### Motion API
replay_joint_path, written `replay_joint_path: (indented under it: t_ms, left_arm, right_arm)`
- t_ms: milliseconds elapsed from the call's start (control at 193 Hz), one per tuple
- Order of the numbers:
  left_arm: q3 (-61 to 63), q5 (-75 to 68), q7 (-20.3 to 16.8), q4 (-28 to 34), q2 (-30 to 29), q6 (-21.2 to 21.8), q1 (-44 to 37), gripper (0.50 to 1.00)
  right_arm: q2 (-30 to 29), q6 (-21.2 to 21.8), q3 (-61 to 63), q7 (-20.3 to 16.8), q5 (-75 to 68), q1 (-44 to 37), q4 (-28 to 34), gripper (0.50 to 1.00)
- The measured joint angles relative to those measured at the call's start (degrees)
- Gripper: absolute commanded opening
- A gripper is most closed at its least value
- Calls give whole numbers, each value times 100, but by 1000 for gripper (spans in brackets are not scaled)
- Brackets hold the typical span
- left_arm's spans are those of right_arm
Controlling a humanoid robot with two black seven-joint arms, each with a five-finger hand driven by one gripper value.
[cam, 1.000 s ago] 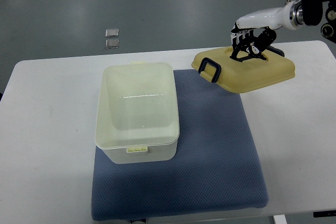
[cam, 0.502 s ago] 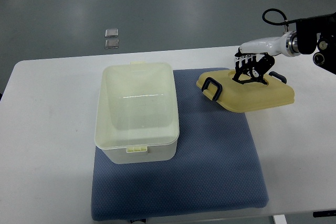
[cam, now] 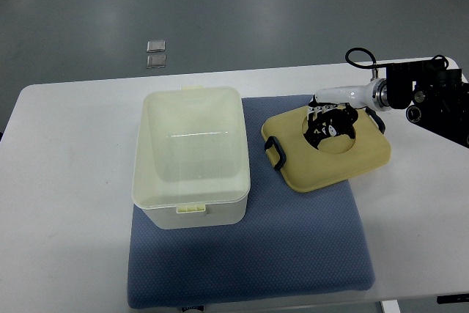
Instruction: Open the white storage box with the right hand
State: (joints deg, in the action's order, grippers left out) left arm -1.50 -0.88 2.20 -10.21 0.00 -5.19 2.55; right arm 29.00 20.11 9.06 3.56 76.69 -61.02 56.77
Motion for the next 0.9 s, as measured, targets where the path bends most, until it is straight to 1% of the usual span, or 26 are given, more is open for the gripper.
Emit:
replay_joint_path:
  t_ms: [114,140,150,161,166,171,176,202,218,223,228,233,238,243,249,295,311,331,347,383,404,508,647,901]
  left_arm:
    - [0,0,0,1,0,0,0,1000]
    - [0,0,0,2,0,0,0,1000]
    - [0,0,0,2,0,0,0,1000]
    - [0,0,0,2,0,0,0,1000]
    - [0,0,0,2,0,0,0,1000]
    - [0,0,0,2,0,0,0,1000]
    - [0,0,0,2,0,0,0,1000]
    - [0,0,0,2,0,0,0,1000]
    - [0,0,0,2,0,0,0,1000]
    - [0,0,0,2,0,0,0,1000]
    - [0,0,0,2,0,0,0,1000]
    - [0,0,0,2,0,0,0,1000]
    - [0,0,0,2,0,0,0,1000]
    - [0,0,0,2,0,0,0,1000]
    - [0,0,0,2,0,0,0,1000]
    - [0,0,0,2,0,0,0,1000]
    - [0,0,0,2,0,0,0,1000]
    - [0,0,0,2,0,0,0,1000]
    - [0,0,0,2,0,0,0,1000]
    - [0,0,0,2,0,0,0,1000]
    - [0,0,0,2,0,0,0,1000]
    - [0,1,0,3,0,0,0,1000]
    - [0,2,0,10,0,0,0,1000]
    - [0,2,0,-3,0,0,0,1000]
  right_arm:
    - [-24,-4,30,-50,1,66,-18,500]
    - [-24,-5,35,-56,2,67,-21,537]
    - [-24,-5,37,-58,2,68,-22,547]
    - [-24,-5,38,-59,2,69,-23,547]
    - [-24,-5,39,-60,3,69,-23,560]
    - [-23,-5,39,-60,3,69,-23,560]
    - [-23,-5,39,-61,3,69,-23,574]
    - [-19,-3,41,-62,3,69,-24,592]
    - [-15,-1,42,-62,3,69,-24,617]
    - [-14,0,42,-62,3,69,-24,617]
    - [-13,2,42,-62,4,69,-25,635]
    - [-12,3,43,-62,4,69,-25,635]
    - [-11,4,43,-62,4,69,-25,651]
    - [-10,4,43,-62,4,69,-25,652]
    - [-9,5,43,-62,4,69,-25,668]
    - [-2,9,43,-62,4,68,-26,699]
    - [1,9,43,-62,4,67,-26,721]
    - [4,11,43,-62,4,65,-26,729]
    - [6,14,43,-62,4,61,-26,752]
    - [12,24,43,-59,4,52,-26,772]
    - [19,33,43,-57,5,45,-25,795]
    - [73,59,38,-50,23,2,-13,823]
    - [158,101,34,-49,30,-132,-4,825]
    - [340,347,34,-32,31,-505,2,827]
